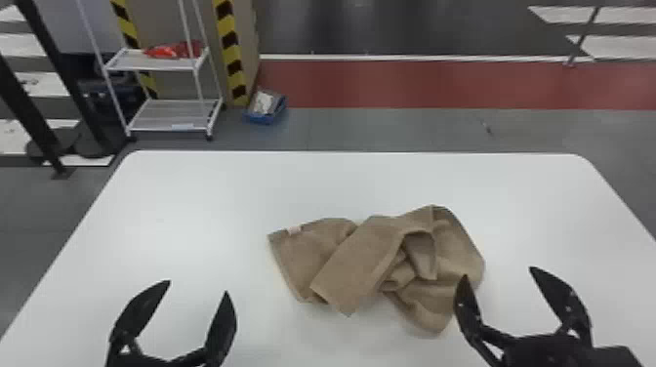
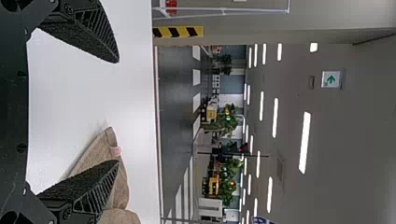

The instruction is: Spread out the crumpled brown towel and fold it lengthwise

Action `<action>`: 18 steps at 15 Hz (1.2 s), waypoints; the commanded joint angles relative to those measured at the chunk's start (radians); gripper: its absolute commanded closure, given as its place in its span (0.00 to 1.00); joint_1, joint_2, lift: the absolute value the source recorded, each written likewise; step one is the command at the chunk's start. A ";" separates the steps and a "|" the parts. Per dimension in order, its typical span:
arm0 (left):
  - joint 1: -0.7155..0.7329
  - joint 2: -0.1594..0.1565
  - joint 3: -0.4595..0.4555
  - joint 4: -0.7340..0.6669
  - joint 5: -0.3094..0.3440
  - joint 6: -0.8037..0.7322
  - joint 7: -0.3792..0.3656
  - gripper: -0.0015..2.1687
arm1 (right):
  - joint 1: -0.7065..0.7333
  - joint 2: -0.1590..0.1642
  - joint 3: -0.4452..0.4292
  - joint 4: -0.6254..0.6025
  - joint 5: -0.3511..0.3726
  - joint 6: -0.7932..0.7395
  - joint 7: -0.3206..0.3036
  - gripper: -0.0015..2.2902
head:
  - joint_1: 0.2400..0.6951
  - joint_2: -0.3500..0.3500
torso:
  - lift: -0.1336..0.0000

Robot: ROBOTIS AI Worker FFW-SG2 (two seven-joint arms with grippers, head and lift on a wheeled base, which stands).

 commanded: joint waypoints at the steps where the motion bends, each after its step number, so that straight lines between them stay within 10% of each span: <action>1: 0.004 -0.002 -0.002 -0.007 -0.002 0.000 0.001 0.06 | 0.007 0.002 -0.001 -0.008 0.000 0.000 -0.001 0.04 | 1.00 0.51 | 0.07; 18: -0.008 0.003 -0.121 -0.036 -0.053 0.095 0.018 0.06 | 0.001 0.002 -0.049 0.006 -0.028 0.000 -0.011 0.04 | 1.00 0.46 | 0.07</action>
